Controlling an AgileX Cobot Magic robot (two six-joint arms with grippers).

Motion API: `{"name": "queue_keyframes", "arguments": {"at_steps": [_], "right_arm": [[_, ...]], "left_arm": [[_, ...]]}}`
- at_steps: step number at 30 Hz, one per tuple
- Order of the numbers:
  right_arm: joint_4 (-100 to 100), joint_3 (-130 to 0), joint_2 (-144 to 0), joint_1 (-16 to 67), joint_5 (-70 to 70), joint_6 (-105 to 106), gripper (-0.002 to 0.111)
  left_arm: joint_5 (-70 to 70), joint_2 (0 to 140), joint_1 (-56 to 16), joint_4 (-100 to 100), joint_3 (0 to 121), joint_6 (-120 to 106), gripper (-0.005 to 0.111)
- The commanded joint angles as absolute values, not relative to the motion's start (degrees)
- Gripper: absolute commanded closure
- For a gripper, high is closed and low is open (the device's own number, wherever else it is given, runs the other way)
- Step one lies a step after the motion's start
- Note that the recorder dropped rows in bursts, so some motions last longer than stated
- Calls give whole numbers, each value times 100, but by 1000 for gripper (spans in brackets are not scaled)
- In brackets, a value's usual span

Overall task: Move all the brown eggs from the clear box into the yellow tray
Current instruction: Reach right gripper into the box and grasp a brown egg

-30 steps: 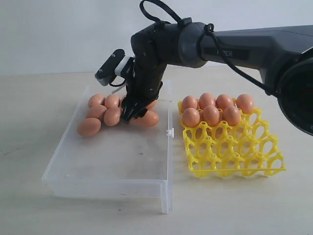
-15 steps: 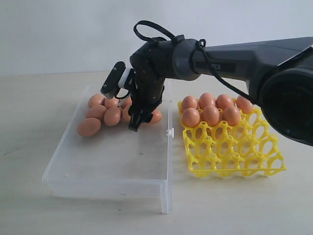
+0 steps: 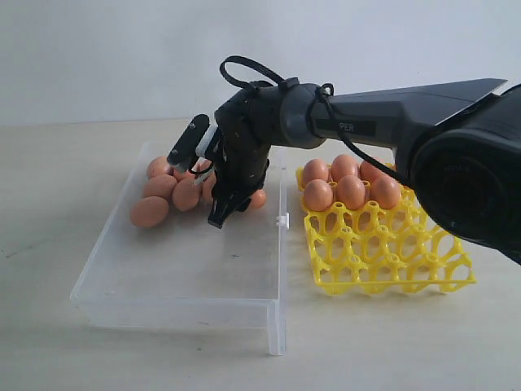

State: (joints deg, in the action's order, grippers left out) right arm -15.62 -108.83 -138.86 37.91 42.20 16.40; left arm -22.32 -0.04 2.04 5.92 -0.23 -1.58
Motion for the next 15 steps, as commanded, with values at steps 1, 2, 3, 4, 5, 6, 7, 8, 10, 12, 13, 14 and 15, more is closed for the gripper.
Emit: {"name": "queue_keyframes", "arguments": {"at_steps": [1,2,3,4,5,6,7,8,10,12,13,14,15], "right_arm": [[-1346,-10860,-13992,3793,4564,1644,108],[-1346,-10860,-13969,3793,4641,1644,108],[-1332,-10860,-13925,3793,4725,1644,108],[-1296,-10860,-13889,3793,4799,1632,108],[-1216,-10860,-13819,3793,4879,1632,108],[-1136,-10838,-13737,3793,4939,1632,108],[-1076,-10828,-13633,3793,4990,1632,108],[-990,-10813,-13512,3793,5045,1616,108],[-702,-10612,-13204,3793,4899,1395,108],[-130,-10120,-12728,3782,4268,1292,108],[50,-9839,-12507,3782,3900,1292,108],[279,-9357,-12144,3756,3310,1292,108],[400,-9016,-11894,3737,2901,1304,108]], "left_arm": [[-2179,0,170,578,0,-131,107],[-2179,0,170,578,0,-131,107],[-2179,0,170,578,0,-131,107],[-2179,0,170,578,0,-131,107],[-2179,0,170,578,0,-131,107],[-2179,0,170,578,0,-131,107],[-2179,0,170,578,0,-131,107],[-2179,0,170,578,0,-131,107],[-2179,0,170,578,0,-131,107],[-2179,0,170,578,0,-131,107],[-2179,0,170,578,0,-131,107],[-2179,0,170,578,0,-131,107],[-2179,0,170,578,0,-131,107]]}}
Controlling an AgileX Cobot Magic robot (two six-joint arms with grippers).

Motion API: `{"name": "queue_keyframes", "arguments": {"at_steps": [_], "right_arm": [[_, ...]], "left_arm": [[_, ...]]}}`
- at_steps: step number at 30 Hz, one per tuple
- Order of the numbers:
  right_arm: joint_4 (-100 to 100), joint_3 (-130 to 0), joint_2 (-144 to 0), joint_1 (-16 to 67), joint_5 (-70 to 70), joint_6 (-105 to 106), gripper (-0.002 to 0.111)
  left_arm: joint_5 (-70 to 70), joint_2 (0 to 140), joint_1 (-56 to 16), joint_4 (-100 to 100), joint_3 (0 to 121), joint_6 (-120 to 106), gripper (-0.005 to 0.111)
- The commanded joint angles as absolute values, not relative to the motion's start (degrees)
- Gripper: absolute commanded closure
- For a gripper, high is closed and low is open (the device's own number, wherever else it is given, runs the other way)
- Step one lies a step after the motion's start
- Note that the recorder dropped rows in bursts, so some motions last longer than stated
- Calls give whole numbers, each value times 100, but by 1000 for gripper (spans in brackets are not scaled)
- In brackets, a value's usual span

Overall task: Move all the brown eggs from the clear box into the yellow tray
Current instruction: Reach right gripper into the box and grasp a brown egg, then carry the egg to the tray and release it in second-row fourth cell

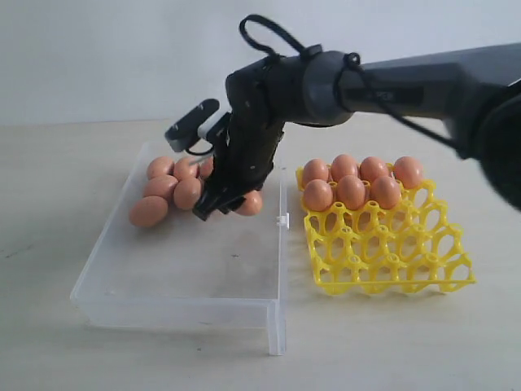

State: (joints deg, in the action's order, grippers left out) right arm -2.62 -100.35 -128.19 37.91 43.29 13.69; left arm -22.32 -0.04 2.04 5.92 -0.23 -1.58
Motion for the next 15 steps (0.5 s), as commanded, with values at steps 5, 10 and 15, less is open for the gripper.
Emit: {"name": "queue_keyframes", "arguments": {"at_steps": [5,10,15], "right_arm": [[1095,-6908,-10280,3416,620,1392,108],[1317,-5221,-9031,2676,-812,1391,108],[1306,-4435,-8490,1673,-871,1391,108]], "left_arm": [[-2179,0,170,578,0,-131,107],[-2179,0,170,578,0,-131,107],[-2179,0,170,578,0,-131,107]]}}
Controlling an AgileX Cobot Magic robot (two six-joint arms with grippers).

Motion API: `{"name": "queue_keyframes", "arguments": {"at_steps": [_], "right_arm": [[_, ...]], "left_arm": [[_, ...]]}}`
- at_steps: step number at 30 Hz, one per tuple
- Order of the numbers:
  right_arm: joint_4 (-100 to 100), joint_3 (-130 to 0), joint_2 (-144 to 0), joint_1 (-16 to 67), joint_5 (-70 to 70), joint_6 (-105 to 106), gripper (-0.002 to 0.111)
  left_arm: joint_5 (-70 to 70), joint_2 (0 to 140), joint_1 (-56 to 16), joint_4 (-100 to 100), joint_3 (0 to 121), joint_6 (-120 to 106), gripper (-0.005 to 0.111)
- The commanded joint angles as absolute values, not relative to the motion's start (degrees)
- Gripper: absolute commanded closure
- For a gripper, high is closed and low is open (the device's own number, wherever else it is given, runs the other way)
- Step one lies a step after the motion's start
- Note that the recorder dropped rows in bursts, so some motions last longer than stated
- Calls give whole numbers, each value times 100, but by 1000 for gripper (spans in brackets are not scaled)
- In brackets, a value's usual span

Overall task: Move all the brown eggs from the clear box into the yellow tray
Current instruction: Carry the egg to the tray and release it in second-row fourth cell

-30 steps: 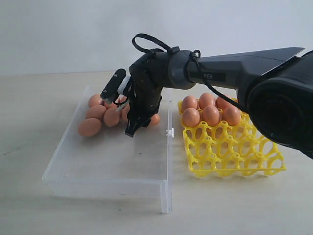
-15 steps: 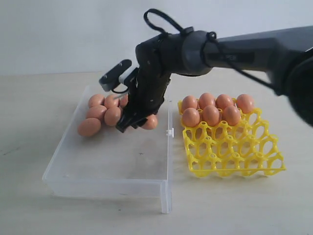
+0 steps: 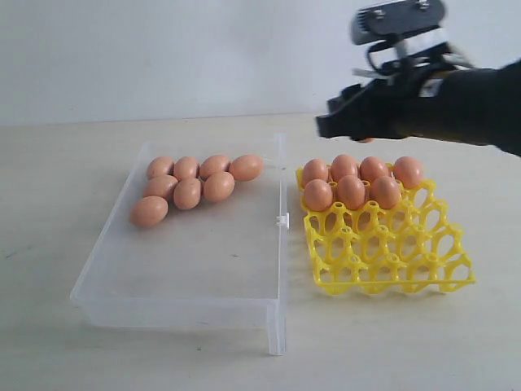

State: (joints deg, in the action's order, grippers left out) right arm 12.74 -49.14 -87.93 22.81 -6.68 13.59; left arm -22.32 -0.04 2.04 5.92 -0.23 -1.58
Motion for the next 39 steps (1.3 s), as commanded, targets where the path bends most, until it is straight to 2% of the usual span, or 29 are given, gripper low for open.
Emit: {"name": "queue_keyframes", "arguments": {"at_steps": [1,8,21,39], "right_arm": [[1306,-4389,-8486,1483,-897,1327,108],[834,-4389,-8815,762,-781,155,108],[751,-4402,-9687,753,-1255,60,108],[552,-5025,-10545,753,-1235,0,108]], "left_arm": [[-2179,0,170,578,0,-131,107],[-2179,0,170,578,0,-131,107],[-2179,0,170,578,0,-131,107],[-2179,0,170,578,0,-120,107]]}}
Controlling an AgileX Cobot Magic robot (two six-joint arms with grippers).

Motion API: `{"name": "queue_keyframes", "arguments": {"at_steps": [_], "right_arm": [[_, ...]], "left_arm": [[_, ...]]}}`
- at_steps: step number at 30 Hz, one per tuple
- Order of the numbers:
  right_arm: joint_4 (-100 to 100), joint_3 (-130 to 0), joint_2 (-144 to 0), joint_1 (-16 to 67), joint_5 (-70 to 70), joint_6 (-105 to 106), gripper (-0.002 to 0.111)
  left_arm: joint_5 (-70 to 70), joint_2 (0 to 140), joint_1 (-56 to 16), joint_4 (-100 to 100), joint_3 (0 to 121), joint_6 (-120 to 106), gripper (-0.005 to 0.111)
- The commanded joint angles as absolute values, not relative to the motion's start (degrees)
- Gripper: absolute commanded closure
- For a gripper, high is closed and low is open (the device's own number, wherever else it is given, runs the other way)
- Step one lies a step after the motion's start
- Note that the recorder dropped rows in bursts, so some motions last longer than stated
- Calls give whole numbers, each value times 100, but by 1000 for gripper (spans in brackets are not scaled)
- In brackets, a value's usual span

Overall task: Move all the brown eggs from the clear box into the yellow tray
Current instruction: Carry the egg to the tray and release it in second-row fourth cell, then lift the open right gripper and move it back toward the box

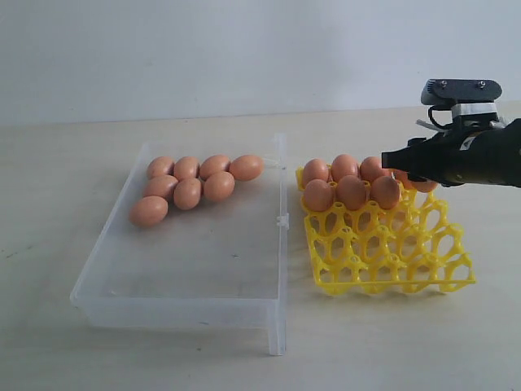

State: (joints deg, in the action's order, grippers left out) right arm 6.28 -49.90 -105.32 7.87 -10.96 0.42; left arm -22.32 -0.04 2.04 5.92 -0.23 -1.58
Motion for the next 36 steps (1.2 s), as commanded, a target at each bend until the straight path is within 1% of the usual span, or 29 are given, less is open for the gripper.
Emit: {"name": "queue_keyframes", "arguments": {"at_steps": [1,3,5,6,9,10,11,23,25,26,28,32,36], "right_arm": [[552,-5025,-10545,753,-1235,0,108],[552,-5025,-10545,753,-1185,0,102],[552,-5025,-10545,753,-1172,0,86],[552,-5025,-10545,753,-1183,0,80],[552,-5025,-10545,753,-1195,0,55],[552,-5025,-10545,753,-1195,0,49],[552,-5025,-10545,753,-1195,0,49],[585,-5025,-10321,753,-1039,-47,49],[585,-5083,-10137,753,-828,-191,51],[585,-5164,-10041,786,-578,-270,55],[507,-5447,-9884,906,79,-283,68],[288,-6405,-9884,1400,2057,470,108],[377,-7436,-10127,2064,3341,944,108]], "left_arm": [[-2179,0,170,578,0,-133,107],[-2179,0,170,578,0,-133,107],[-2179,0,170,578,0,-133,107],[-2179,0,170,578,0,-133,107],[-2179,0,170,578,0,-119,107],[-2179,0,170,578,0,-119,107],[-2179,0,170,578,0,-119,107],[-2179,0,170,578,0,-119,107],[-2179,0,170,578,0,-119,107],[-2179,0,170,578,0,-119,107],[-2179,0,170,578,0,-119,107],[-2179,0,170,578,0,-131,107],[-2179,0,170,578,0,-131,107]]}}
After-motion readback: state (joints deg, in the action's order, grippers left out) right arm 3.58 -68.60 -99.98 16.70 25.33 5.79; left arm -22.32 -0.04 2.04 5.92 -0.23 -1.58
